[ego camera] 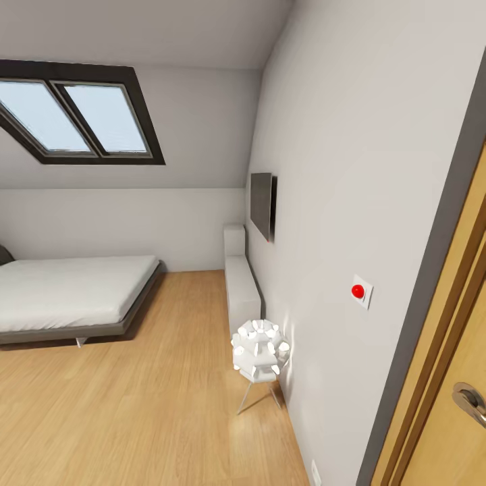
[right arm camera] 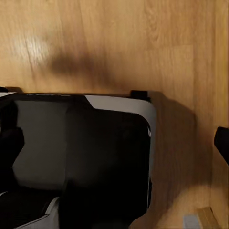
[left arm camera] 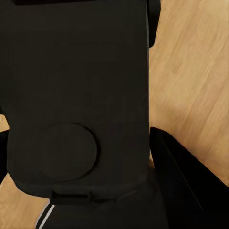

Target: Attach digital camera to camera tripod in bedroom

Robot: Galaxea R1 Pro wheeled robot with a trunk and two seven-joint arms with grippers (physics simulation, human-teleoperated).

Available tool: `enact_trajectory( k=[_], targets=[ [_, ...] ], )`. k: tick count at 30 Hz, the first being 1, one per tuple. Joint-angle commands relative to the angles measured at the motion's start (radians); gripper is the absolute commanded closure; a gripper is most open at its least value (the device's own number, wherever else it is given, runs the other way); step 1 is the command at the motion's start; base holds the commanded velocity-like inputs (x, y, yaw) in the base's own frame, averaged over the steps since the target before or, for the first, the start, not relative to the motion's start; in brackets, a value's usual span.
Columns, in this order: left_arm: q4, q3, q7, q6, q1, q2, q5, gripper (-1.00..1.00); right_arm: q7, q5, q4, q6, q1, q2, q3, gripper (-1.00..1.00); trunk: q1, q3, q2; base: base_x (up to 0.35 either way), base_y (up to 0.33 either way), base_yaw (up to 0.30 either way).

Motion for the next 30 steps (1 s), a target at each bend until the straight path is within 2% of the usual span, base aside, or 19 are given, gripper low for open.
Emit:
enact_trajectory(
  k=[1, 3, 6, 13, 16, 21, 22, 30],
  targets=[
    [0.001, -0.009, 0.003, 0.001, 0.003, -0.001, -0.005, 1.0, -0.014, 0.01, 0.007, -0.013, 0.0, 0.0, -0.009, -1.0, 0.0, 0.0, -0.001, 0.0, 0.0, 0.0],
    [0.005, -0.009, 0.006, -0.006, 0.02, -0.004, -0.028, 1.0, -0.05, 0.011, 0.019, -0.044, 0.009, 0.002, -0.008, -1.0, 0.0, 0.0, -0.001, 0.0, 0.0, 0.0],
    [0.008, -0.009, 0.008, -0.01, 0.053, -0.007, -0.043, 1.0, -0.074, 0.01, 0.027, -0.065, 0.031, 0.001, -0.008, -1.0, 0.0, 0.0, -0.001, 0.0, 0.0, 0.0],
    [0.007, -0.009, 0.008, -0.05, 0.14, -0.012, -0.056, 1.0, -0.092, 0.009, 0.031, -0.089, 0.047, -0.005, -0.009, -1.0, 0.0, 0.0, -0.001, 0.0, 0.0, 0.0],
    [0.007, -0.01, 0.008, -0.073, 0.159, -0.015, -0.056, 1.0, -0.102, 0.009, 0.032, -0.101, 0.049, -0.004, -0.01, -1.0, 0.0, 0.0, -0.001, 0.0, 0.0, 0.0],
    [0.007, -0.011, 0.008, -0.079, 0.163, -0.018, -0.057, 1.0, -0.108, 0.009, 0.032, -0.118, 0.05, -0.004, -0.01, -1.0, 0.0, 0.0, -0.001, 0.0, 0.0, 0.0],
    [0.007, -0.011, 0.008, -0.085, 0.164, -0.021, -0.057, 1.0, -0.109, 0.003, 0.032, -0.149, 0.05, -0.002, -0.012, -1.0, 0.0, 0.0, -0.001, 0.0, 0.0, 0.0],
    [0.005, -0.008, 0.001, -0.098, 0.164, -0.02, -0.047, 1.0, -0.11, -0.001, 0.032, -0.16, 0.05, 0.004, -0.019, -1.0, 0.0, 0.0, -0.001, 0.0, 0.0, 0.0]
  ],
)
